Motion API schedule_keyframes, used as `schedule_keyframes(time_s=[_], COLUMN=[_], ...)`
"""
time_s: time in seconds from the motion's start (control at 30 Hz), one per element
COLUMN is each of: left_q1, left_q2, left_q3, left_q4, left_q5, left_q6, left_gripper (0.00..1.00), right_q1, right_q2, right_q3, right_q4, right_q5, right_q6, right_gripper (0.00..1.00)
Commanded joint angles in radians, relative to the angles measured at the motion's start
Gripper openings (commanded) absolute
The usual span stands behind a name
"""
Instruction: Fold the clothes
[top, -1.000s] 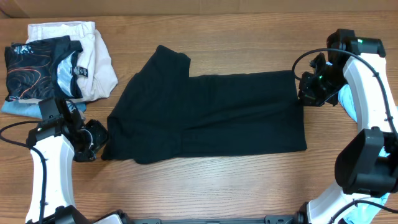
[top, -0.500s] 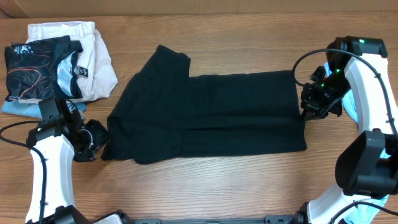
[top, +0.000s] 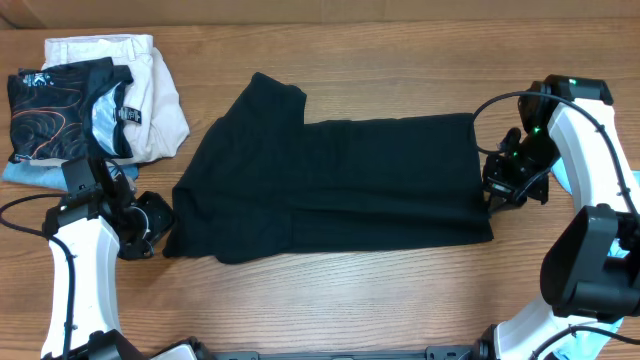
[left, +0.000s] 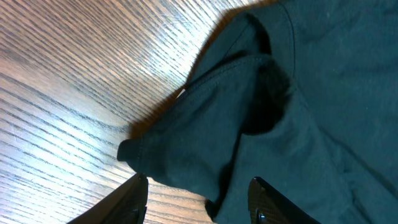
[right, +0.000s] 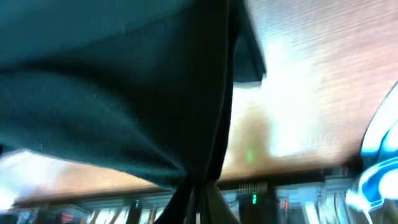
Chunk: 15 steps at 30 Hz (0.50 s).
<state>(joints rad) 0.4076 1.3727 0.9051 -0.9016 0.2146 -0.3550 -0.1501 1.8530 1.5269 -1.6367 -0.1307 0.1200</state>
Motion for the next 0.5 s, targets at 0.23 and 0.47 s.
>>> schedule_keyframes(time_s=[0.23,0.47], left_q1=[0.010,0.010], left_q2=[-0.013,-0.013], left_q3=[0.018,0.018], left_q4=[0.000,0.000], left_q5=[0.014,0.014], left_q6=[0.019,0.019], left_gripper=[0.55,0.55], right_q1=[-0.002,-0.003], right_q2=[-0.026,-0.024], right_q3=[-0.005,-0.066], right_q4=[0.211,0.249], right_q5=[0.029,0.062], right_q6=[0.027,0.027], right_gripper=[0.05,0.08])
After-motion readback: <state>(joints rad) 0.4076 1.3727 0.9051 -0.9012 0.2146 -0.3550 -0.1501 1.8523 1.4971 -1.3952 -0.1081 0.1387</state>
